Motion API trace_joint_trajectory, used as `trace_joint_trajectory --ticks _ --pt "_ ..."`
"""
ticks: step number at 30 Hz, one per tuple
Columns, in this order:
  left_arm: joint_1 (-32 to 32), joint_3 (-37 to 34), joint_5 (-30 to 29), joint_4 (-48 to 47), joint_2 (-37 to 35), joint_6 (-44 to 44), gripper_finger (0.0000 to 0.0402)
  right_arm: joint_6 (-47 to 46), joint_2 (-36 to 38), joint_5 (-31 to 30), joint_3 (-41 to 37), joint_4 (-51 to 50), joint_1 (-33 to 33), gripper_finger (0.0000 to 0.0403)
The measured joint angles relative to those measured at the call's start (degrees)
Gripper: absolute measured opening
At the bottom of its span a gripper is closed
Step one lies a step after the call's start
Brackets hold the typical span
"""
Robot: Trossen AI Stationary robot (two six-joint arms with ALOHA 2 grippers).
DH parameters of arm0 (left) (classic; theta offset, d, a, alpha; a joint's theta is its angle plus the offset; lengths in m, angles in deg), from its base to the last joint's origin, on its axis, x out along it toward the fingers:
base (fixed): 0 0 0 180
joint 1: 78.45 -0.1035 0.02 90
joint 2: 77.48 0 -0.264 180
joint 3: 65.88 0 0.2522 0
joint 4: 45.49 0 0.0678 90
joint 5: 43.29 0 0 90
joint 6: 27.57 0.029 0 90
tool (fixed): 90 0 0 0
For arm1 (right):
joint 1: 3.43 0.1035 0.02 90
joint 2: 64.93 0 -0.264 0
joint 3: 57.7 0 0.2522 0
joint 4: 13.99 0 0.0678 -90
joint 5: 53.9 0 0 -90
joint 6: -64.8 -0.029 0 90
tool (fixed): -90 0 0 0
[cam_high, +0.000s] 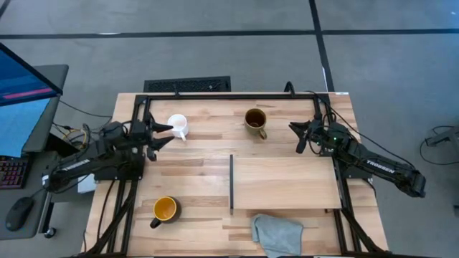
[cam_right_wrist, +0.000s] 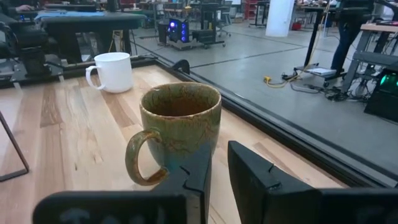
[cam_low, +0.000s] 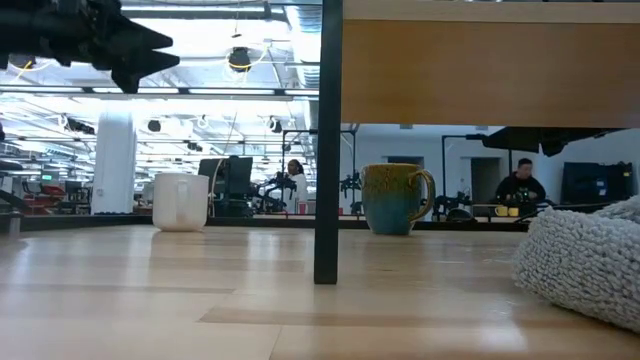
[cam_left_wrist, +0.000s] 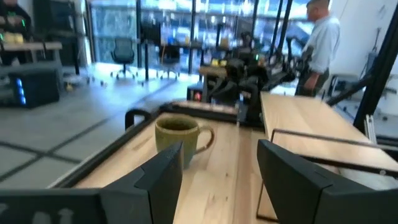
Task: Stack small to large cups/mugs on shelf
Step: Put the white mug on the shelf
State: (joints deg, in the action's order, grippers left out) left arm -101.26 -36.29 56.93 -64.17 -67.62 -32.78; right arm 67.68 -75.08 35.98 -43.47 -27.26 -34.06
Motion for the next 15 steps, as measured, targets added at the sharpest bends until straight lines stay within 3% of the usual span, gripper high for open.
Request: trace_joint_trajectory --ticks 10,15 --pt "0.3 17.2 4.9 -17.2 16.5 2.9 0.0197 0.0 0.0 0.0 0.0 0.0 0.0 0.0076" --pt "1.5 24.8 2.6 -25.3 24.3 5.8 0.0197 0.1 0.0 0.0 0.0 0.0 0.0 0.0076"
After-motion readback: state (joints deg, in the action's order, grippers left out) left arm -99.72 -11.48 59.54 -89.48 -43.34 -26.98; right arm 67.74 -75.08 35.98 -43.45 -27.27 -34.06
